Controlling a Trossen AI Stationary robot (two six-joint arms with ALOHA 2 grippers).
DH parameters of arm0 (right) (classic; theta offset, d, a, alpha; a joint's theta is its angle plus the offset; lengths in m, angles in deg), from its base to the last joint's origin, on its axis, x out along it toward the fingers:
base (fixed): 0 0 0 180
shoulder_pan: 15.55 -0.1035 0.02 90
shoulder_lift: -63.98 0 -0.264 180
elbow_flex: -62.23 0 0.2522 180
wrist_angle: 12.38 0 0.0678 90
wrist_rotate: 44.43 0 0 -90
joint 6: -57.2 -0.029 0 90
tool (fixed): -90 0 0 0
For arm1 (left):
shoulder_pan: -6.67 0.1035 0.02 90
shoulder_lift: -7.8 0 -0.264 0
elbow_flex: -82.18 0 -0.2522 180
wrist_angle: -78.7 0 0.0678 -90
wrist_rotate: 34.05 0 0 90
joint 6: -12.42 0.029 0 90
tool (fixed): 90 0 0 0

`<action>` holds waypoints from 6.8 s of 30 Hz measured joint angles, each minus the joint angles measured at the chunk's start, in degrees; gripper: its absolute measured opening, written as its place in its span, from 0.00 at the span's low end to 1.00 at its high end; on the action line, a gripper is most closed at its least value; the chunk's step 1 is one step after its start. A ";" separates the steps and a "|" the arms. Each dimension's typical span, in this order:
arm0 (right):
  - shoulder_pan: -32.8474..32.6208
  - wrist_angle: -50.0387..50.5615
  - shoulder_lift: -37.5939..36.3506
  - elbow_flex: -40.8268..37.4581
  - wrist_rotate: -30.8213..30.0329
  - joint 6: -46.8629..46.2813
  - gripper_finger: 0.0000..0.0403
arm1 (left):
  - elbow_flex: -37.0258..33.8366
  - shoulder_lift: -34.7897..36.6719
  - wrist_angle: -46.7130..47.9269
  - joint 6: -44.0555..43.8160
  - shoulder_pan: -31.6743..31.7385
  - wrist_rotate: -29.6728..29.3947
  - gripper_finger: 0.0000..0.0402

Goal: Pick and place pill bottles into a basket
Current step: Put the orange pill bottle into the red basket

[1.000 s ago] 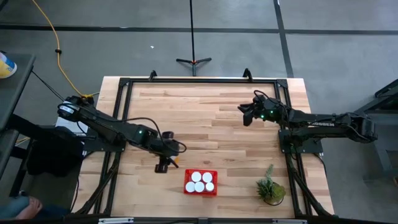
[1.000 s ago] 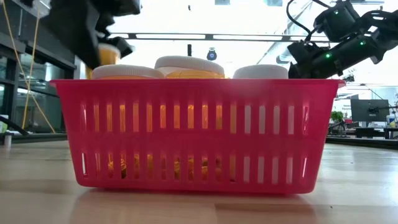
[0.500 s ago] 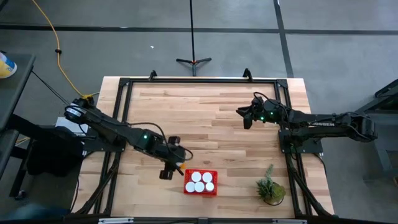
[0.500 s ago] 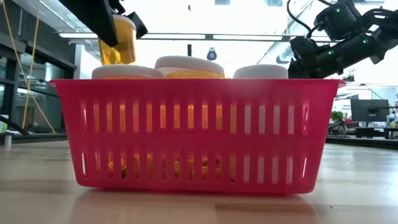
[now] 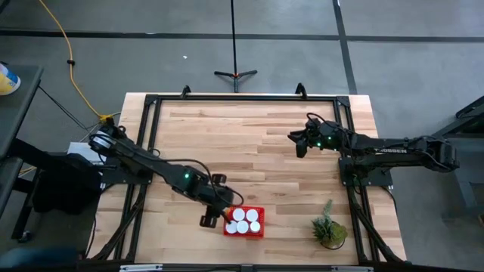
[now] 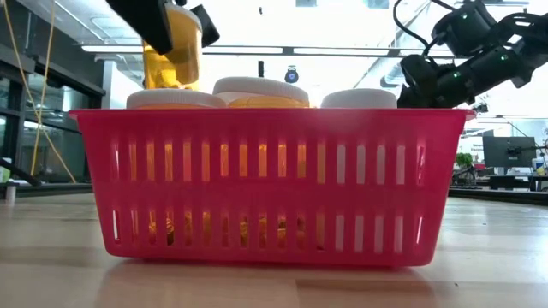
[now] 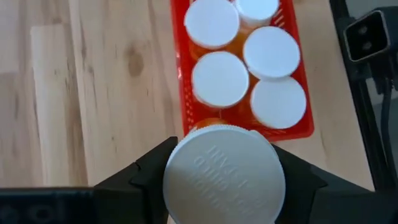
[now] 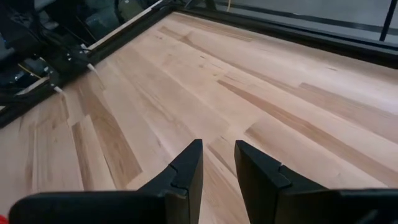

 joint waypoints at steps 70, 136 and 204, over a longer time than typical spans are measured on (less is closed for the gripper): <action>0.02 5.35 0.00 0.00 -1.50 1.66 0.21 | 0.64 -5.38 14.30 -15.01 0.19 7.54 0.81; 0.00 7.22 0.02 0.00 -1.51 2.60 0.21 | 2.61 -11.86 -7.88 -9.25 1.09 3.00 0.17; 0.00 9.16 -0.04 0.02 -1.42 2.56 0.21 | -5.83 12.55 23.74 -66.56 13.43 -4.68 0.61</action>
